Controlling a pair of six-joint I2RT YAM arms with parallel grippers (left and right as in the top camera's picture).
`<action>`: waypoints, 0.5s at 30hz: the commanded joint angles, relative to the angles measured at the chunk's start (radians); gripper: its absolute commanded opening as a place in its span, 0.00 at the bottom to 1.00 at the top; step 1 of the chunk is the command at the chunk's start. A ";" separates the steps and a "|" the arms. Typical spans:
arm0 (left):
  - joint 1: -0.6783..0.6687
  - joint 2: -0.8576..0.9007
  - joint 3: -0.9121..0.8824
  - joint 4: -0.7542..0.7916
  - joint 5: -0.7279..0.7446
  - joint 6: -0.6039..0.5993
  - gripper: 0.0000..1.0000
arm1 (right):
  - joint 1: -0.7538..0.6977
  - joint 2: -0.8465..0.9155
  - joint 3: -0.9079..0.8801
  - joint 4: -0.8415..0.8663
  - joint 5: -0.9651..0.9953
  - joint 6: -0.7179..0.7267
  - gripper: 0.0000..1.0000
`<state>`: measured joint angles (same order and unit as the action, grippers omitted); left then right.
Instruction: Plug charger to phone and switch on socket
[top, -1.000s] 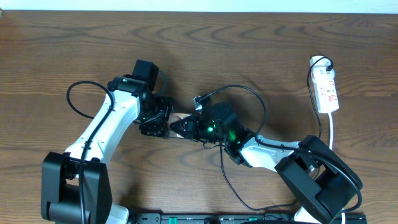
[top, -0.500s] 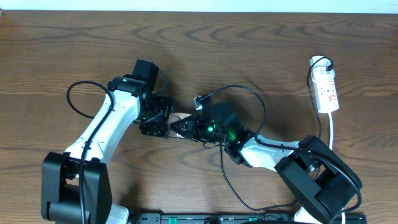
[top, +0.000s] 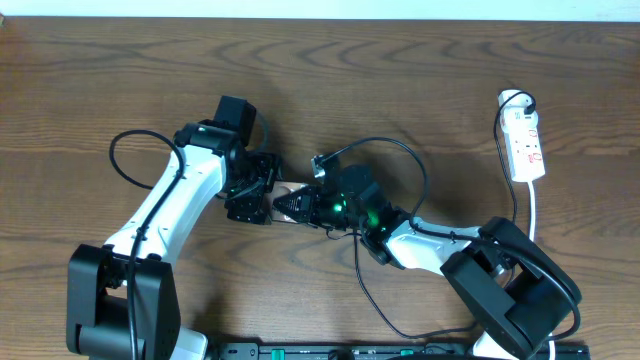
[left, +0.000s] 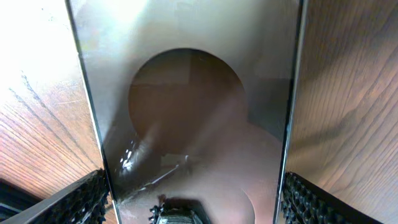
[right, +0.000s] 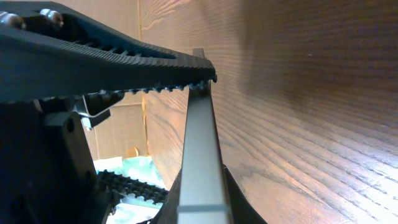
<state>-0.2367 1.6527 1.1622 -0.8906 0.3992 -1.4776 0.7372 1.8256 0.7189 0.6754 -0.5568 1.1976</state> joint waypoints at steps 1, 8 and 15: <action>-0.004 -0.027 0.029 -0.005 0.012 0.058 0.86 | -0.008 -0.002 0.013 0.013 -0.022 -0.017 0.01; 0.021 -0.028 0.029 -0.005 0.016 0.164 0.93 | -0.039 -0.002 0.013 0.013 -0.033 -0.018 0.01; 0.093 -0.028 0.029 0.016 0.108 0.265 0.93 | -0.065 -0.002 0.013 0.013 -0.040 -0.025 0.01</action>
<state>-0.1730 1.6527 1.1656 -0.8810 0.4538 -1.2957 0.6868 1.8259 0.7189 0.6754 -0.5861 1.1942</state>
